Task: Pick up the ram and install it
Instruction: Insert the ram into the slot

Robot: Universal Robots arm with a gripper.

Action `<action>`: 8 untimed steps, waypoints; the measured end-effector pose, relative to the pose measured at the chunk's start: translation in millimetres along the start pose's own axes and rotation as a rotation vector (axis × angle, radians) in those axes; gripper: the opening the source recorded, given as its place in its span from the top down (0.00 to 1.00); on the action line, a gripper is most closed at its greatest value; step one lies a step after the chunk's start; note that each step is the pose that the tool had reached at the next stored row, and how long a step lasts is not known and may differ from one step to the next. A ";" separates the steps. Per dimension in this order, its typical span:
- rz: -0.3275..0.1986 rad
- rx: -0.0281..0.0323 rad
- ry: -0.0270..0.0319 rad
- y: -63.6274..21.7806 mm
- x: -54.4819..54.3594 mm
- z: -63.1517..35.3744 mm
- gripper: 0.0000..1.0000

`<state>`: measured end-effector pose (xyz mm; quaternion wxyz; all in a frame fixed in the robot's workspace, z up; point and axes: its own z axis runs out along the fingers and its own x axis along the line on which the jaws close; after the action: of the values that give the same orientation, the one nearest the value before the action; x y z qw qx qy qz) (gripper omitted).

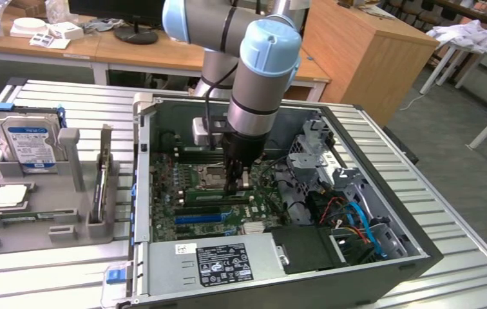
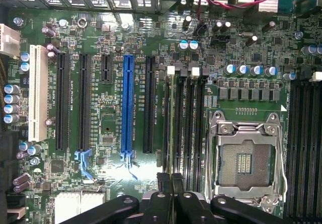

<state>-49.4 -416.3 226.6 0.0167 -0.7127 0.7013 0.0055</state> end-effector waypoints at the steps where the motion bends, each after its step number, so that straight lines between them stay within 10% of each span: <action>1: 0.000 0.0000 0.0000 0.0 0.0 0.4 0.88; 8: 0.000 -0.0001 0.0001 0.0 0.1 1.8 0.88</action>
<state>-49.4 -416.3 224.8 0.0167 -0.7127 0.7013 0.0055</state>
